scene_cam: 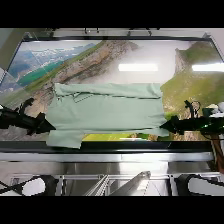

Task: Fold the shirts.

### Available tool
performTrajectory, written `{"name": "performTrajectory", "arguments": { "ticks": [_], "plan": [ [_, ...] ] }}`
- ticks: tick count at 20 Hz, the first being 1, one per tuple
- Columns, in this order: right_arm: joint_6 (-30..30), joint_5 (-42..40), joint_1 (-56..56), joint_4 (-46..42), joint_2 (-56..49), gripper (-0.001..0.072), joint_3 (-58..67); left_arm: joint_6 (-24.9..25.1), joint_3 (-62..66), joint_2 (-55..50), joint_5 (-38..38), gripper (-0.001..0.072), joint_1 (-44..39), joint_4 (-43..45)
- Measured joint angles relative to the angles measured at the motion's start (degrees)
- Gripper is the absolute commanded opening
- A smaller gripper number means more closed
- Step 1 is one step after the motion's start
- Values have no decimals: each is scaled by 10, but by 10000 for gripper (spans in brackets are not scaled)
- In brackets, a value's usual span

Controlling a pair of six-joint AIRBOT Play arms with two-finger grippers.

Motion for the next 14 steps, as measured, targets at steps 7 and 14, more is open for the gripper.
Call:
{"name": "performTrajectory", "arguments": {
  "ticks": [7,14],
  "plan": [
    [-34,-1,27,167,-13,14,110,-2,214,-62,-1,21,-53,-44],
    [-24,-108,103,202,-145,14,285,-16,507,-295,7,20,-99,-49]
  ]
}}
